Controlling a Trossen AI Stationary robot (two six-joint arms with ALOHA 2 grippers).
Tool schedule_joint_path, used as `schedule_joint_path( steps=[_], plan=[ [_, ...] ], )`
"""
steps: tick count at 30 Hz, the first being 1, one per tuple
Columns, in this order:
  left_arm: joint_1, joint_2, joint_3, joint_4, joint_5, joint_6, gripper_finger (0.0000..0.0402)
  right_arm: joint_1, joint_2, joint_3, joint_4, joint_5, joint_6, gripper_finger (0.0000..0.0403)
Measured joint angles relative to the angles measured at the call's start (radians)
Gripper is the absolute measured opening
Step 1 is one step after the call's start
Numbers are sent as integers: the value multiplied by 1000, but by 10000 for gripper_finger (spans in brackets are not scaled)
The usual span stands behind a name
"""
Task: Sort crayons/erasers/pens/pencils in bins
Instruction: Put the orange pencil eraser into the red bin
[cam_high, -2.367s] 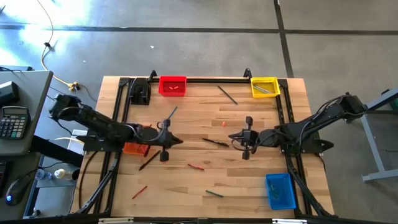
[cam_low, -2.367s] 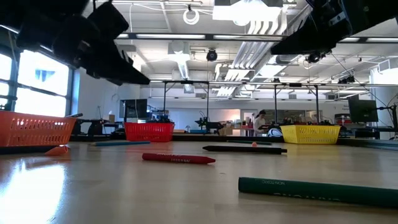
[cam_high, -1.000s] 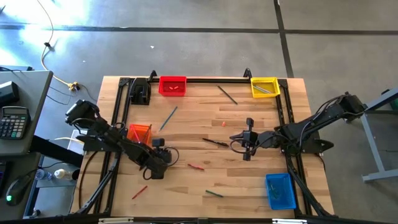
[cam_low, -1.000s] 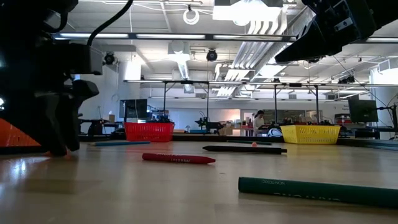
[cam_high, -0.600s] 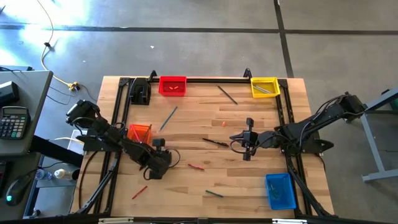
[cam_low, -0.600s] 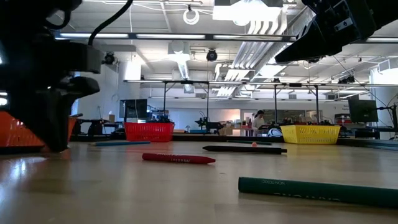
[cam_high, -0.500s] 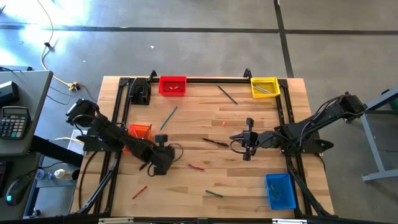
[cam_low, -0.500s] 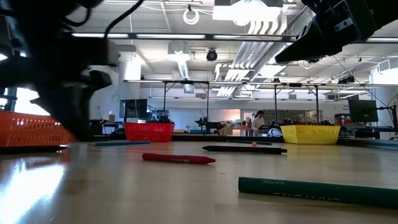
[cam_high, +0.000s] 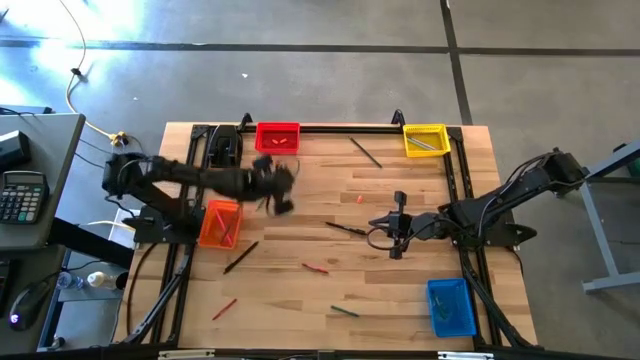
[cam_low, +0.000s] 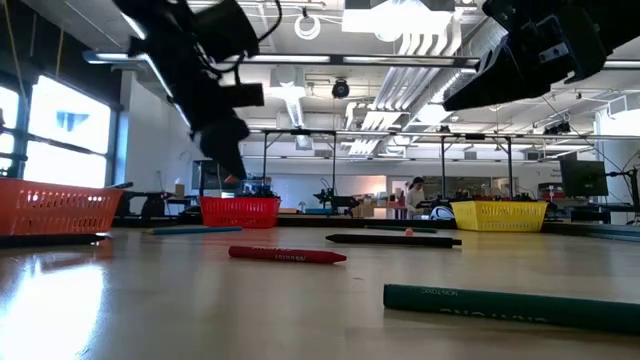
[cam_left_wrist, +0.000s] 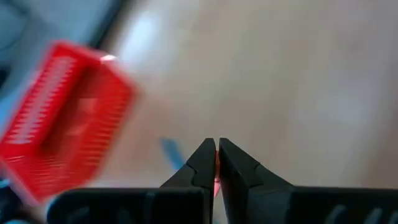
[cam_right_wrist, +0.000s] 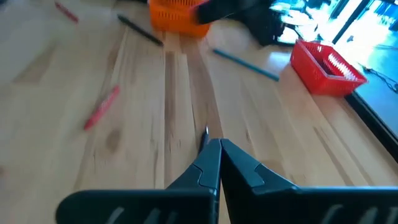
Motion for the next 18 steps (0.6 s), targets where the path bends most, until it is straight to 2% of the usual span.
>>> schedule_joint_path(
  steps=[7, 10, 18],
  plan=[
    [290, 26, 57, 98, 58, 151, 1, 0, 21, 0, 8, -4, -24, 0],
    [384, 47, 93, 134, 127, 173, 0, -2, 21, 0, 20, -3, -27, 0],
    [522, 217, 195, 192, 205, 199, 0, -2, 21, 0, 33, 0, -45, 0]
  ],
)
